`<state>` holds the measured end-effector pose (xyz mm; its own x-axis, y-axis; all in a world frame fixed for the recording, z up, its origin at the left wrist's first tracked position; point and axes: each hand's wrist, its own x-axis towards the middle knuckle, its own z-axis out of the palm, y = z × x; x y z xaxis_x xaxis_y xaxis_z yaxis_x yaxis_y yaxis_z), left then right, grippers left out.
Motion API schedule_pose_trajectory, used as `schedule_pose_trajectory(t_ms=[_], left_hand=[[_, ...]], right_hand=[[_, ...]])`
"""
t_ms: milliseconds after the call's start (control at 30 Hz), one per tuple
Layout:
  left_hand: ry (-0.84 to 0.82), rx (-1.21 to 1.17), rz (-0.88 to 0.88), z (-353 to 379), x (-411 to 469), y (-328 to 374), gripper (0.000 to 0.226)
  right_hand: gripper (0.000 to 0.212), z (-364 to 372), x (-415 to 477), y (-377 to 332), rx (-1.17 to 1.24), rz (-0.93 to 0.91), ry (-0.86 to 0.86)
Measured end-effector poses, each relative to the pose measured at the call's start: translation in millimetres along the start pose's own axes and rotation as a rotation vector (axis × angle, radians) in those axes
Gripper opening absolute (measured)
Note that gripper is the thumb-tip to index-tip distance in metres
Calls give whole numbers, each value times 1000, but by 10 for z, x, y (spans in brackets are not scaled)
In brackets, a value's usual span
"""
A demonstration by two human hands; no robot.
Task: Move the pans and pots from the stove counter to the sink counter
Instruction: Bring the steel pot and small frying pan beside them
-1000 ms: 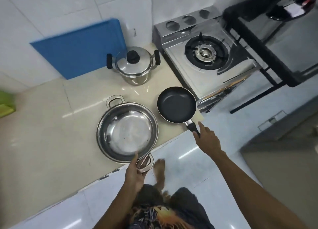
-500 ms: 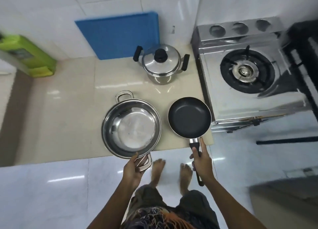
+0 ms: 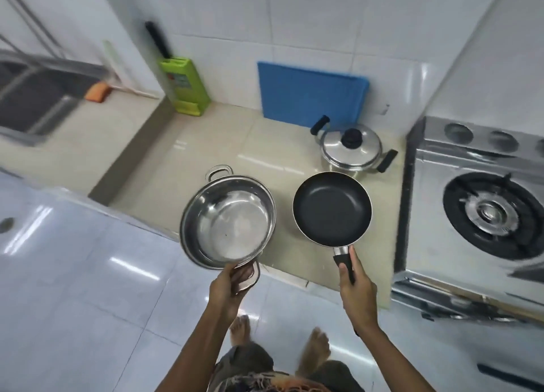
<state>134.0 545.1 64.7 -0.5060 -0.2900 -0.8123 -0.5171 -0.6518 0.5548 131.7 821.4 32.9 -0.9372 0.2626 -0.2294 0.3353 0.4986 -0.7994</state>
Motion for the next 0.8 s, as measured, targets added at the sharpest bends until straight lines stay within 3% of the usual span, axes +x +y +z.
schedule_pose_trajectory(t_ms=[300, 800], left_hand=[[110, -228, 243, -1058, -37, 1223, 17], [398, -359, 418, -3884, -106, 3011, 26]], right_hand=[[51, 1111, 83, -1433, -52, -236, -201], [51, 3838, -831, -3988, 49, -431, -504]])
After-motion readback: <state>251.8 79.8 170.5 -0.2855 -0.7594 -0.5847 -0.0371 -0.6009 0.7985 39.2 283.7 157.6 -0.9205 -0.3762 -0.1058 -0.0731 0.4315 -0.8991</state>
